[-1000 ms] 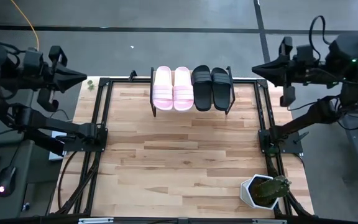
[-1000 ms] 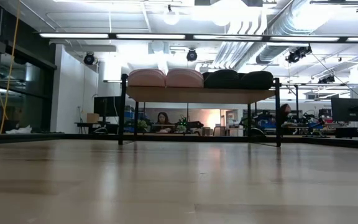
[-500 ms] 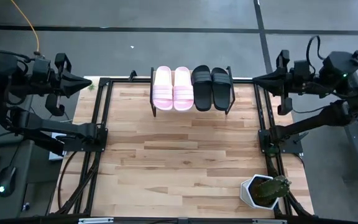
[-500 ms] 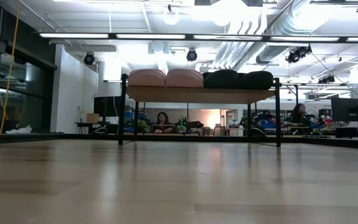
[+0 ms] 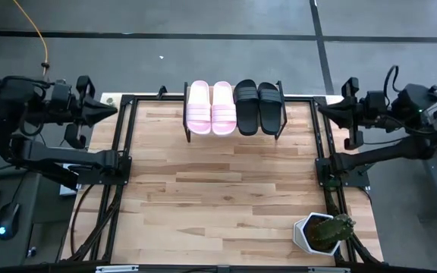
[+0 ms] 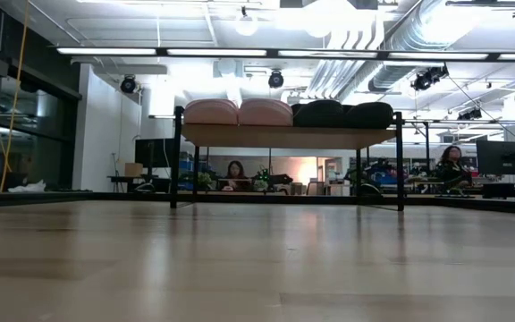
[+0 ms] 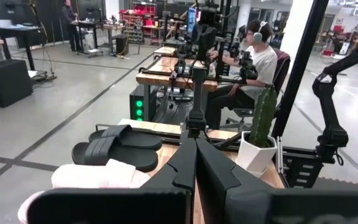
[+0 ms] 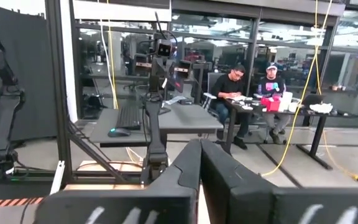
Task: Pick and place slides into the shelf
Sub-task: Return to Home Position
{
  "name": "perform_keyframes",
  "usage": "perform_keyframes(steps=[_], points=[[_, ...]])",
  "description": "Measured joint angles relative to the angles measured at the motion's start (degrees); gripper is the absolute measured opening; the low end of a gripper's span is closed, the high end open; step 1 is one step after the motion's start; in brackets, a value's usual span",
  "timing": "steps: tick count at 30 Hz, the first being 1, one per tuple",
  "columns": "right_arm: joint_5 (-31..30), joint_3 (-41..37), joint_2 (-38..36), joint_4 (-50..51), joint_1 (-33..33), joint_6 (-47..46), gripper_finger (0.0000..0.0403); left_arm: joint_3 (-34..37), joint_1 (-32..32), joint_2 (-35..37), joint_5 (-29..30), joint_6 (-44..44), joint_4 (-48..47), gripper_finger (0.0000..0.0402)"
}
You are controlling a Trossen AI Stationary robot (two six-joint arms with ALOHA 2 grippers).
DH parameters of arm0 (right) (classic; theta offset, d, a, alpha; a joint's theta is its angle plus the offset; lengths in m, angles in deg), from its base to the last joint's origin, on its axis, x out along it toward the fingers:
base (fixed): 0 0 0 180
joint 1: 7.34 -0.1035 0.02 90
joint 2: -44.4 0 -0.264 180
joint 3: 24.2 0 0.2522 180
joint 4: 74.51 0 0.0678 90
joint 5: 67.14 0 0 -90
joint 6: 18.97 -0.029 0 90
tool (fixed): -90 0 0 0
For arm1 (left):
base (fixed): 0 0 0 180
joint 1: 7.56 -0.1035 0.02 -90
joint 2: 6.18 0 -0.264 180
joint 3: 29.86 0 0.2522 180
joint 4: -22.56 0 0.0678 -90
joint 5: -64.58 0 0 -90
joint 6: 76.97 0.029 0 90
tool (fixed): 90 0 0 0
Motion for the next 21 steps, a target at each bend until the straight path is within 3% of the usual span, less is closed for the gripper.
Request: perform_keyframes(steps=[21], points=[[0.38, -20.16, -8.96, -8.45, 0.00, -2.25, 0.0000, 19.00, 0.00, 13.11, 0.44, -1.28, 7.07, 0.0000]])
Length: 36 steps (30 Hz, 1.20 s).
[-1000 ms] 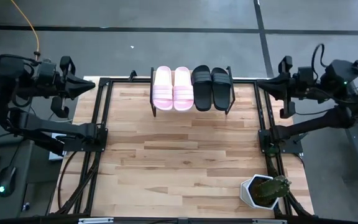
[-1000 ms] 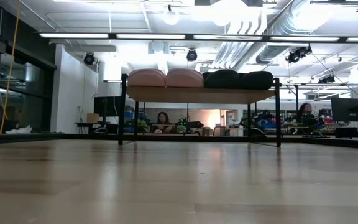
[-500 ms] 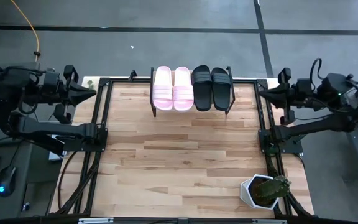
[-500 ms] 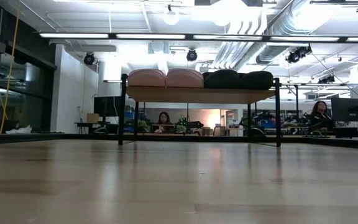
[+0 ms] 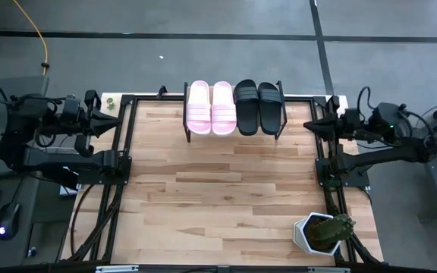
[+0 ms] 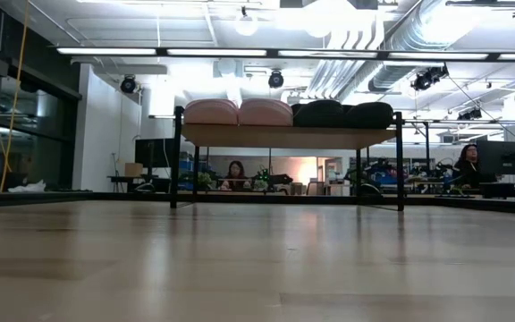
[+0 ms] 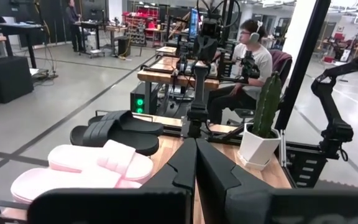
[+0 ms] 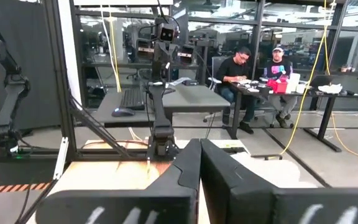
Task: Pick and place slides into the shelf
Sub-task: Return to Home Position
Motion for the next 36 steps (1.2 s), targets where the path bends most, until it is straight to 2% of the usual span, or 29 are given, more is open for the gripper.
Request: perform_keyframes(steps=[9, 36], points=[[0.65, -9.23, -4.77, -6.59, 0.00, -0.90, 0.0000, 10.27, 0.00, 5.87, 0.00, -0.84, 6.12, 0.0000], [2.52, -31.12, -20.92, -12.55, 0.00, -2.30, 0.0000, 34.25, 0.00, 21.65, 0.17, -4.38, 15.20, 0.0000]])
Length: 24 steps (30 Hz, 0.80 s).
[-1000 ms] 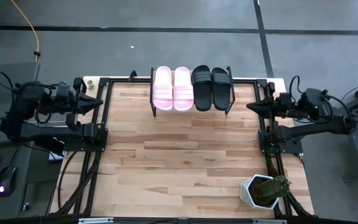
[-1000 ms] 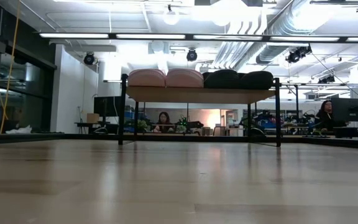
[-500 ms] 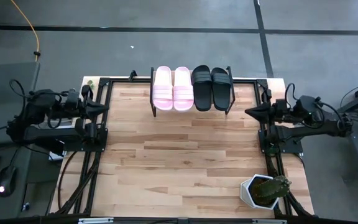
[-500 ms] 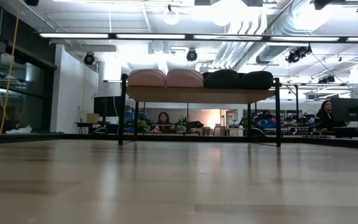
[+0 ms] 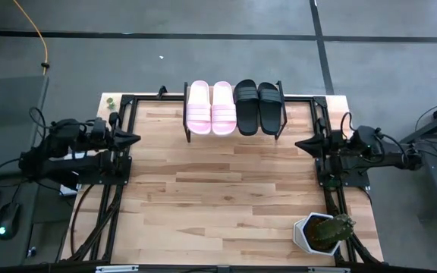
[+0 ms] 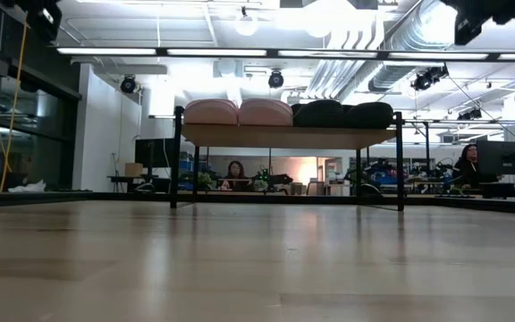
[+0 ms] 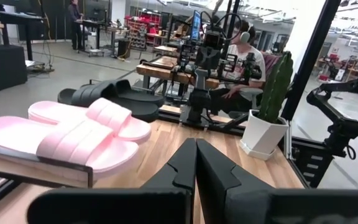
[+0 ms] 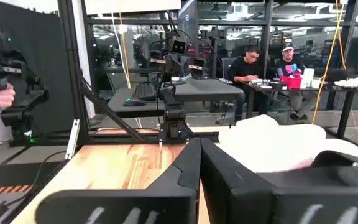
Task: Pick and place slides into the shelf
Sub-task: Return to Home Position
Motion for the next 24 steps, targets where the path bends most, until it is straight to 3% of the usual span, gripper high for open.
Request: perform_keyframes(steps=[10, 24], points=[[0.17, -5.63, -7.34, -2.16, 0.00, -1.31, 0.0000, 8.25, 0.00, 4.88, 0.09, -2.57, 2.99, 0.0001], [-0.32, -12.46, -8.81, -8.92, 0.00, -0.82, 0.0000, 22.70, 0.00, 4.90, 0.04, -4.70, 20.71, 0.0001]])
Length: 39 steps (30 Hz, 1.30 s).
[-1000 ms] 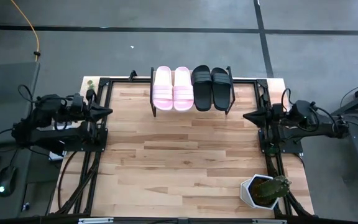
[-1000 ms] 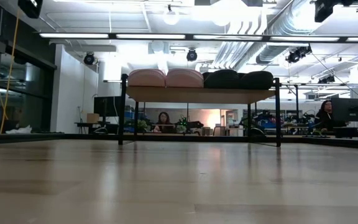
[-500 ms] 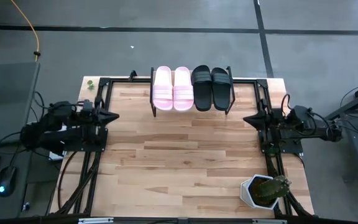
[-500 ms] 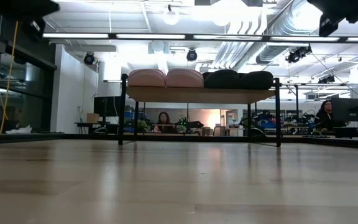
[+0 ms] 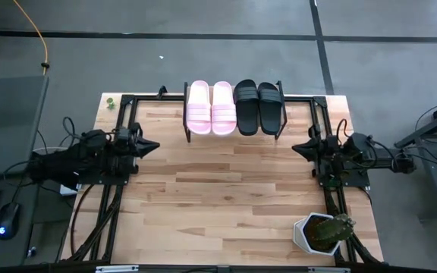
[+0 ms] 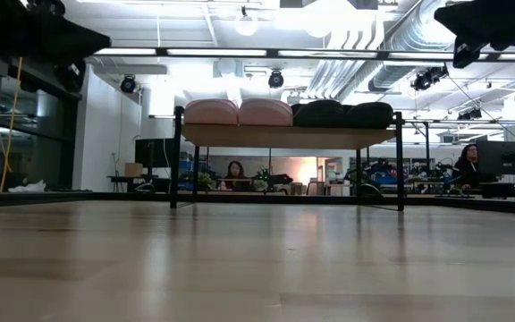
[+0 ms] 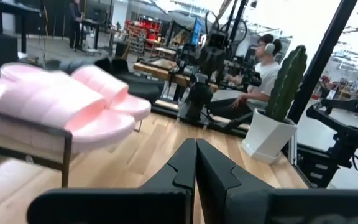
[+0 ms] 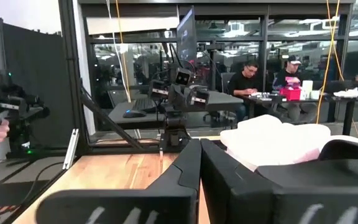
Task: Pick and place slides into the shelf
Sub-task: Return to Home Position
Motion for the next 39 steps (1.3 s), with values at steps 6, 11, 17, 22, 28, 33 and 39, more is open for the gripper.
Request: perform_keyframes(steps=[6, 11, 17, 22, 28, 33, 39], points=[[1.46, -0.01, 0.01, 0.85, 0.00, -1.49, 0.0000, 3.94, 0.00, 0.00, -0.02, -2.31, 5.72, 0.0001], [1.48, -0.01, 0.01, 1.60, 0.00, -1.78, 0.0000, 6.23, 0.00, 0.00, -0.02, -2.75, 10.71, 0.0001], [1.75, -0.01, 0.01, 2.03, 0.00, -1.53, 0.0000, 9.85, 0.00, -0.02, -0.02, -2.77, 18.04, 0.0001], [2.27, -0.01, 0.01, 2.07, 0.00, -1.47, 0.0000, 12.28, 0.00, -0.02, -0.02, -2.90, 20.45, 0.0001], [3.34, -0.01, 0.01, 2.61, 0.00, -1.49, 0.0000, 12.24, 0.00, 0.00, 0.00, -3.56, 19.25, 0.0000], [2.45, 0.01, 0.01, 4.59, 0.00, -1.34, 0.0000, 12.22, 0.00, 0.00, 1.51, -3.53, 17.44, 0.0000], [2.80, 0.01, 0.01, -0.31, 0.00, 0.82, 0.0000, 12.22, 0.00, 0.00, 2.34, -2.86, 17.32, 0.0000]])
